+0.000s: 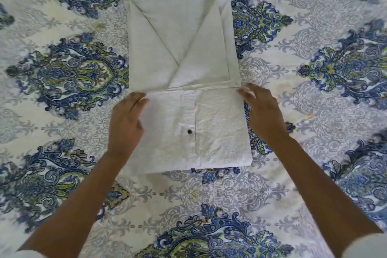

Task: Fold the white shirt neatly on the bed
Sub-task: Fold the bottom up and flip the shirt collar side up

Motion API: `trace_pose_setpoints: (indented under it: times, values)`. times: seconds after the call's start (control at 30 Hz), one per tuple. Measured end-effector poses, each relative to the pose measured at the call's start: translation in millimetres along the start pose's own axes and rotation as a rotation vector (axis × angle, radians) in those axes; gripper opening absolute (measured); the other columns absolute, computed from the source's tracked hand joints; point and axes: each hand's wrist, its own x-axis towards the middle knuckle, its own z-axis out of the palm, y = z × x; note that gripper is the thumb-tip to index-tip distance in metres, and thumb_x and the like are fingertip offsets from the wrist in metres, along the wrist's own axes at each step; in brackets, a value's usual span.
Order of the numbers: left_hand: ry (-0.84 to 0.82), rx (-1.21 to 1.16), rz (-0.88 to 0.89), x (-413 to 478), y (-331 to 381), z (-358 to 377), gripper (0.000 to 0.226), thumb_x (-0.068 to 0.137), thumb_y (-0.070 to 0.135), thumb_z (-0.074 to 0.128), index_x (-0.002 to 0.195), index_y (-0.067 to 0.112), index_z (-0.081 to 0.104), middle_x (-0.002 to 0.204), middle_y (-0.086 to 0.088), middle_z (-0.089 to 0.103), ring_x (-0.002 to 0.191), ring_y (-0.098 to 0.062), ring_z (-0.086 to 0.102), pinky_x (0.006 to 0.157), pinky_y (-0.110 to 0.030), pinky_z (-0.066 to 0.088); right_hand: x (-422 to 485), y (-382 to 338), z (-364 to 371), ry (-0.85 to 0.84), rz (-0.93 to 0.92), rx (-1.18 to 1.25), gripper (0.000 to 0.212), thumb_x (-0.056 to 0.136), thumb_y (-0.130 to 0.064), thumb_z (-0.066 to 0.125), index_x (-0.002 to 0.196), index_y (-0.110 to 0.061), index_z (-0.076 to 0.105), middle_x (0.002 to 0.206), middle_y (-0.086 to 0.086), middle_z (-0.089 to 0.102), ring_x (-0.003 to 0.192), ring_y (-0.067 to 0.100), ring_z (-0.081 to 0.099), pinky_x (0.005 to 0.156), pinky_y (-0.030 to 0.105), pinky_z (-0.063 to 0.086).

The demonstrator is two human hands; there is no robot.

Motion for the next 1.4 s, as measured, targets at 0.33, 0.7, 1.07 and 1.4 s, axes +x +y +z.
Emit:
trace_pose_setpoints:
  times: [0.33, 0.7, 1.07, 1.4]
  values:
    - [-0.46, 0.353, 0.623, 14.0, -75.9, 5.0, 0.069, 0.087, 0.019, 0.033, 0.15, 0.014, 0.005, 0.158, 0.001, -0.007, 0.146, -0.015, 0.003, 0.119, -0.036, 0.007, 1.6, 35.0, 10.8, -0.228, -0.642, -0.401, 0.068, 0.084, 0.004, 0.019, 0.149, -0.012, 0.008, 0.158, 0.004, -0.003, 0.146, 0.017, -0.003, 0.116, 0.039, 0.005]
    - [-0.515, 0.139, 0.792, 42.7, -89.8, 17.2, 0.056, 0.094, 0.023, 0.031, 0.149, 0.019, 0.017, 0.153, 0.003, 0.025, 0.143, -0.005, 0.015, 0.116, -0.025, 0.015, 35.8, 29.1, 25.8, -0.318, -0.687, -0.258, 0.084, 0.069, 0.01, 0.051, 0.146, -0.012, 0.026, 0.153, 0.008, 0.027, 0.142, 0.019, 0.018, 0.116, 0.032, 0.012]
    - [-0.391, -1.24, -1.013, 202.1, -77.4, 3.7, 0.024, 0.091, 0.029, 0.044, 0.099, 0.015, 0.06, 0.083, -0.005, 0.069, 0.064, -0.017, 0.069, 0.062, -0.029, 0.054, 194.9, 14.0, -7.6, -0.311, 0.856, 1.195, 0.023, 0.096, -0.017, 0.048, 0.112, -0.005, 0.057, 0.1, 0.004, 0.066, 0.085, 0.018, 0.062, 0.066, 0.026, 0.056]
    - [-0.292, -1.289, -0.974, 171.2, -75.2, 17.6, 0.019, 0.091, 0.01, 0.051, 0.107, 0.008, 0.061, 0.098, -0.004, 0.07, 0.094, -0.023, 0.064, 0.073, -0.035, 0.057, 196.0, 12.3, 1.3, -0.211, 0.767, 1.231, 0.023, 0.087, -0.012, 0.061, 0.11, -0.007, 0.058, 0.106, 0.006, 0.065, 0.095, 0.024, 0.063, 0.073, 0.035, 0.054]
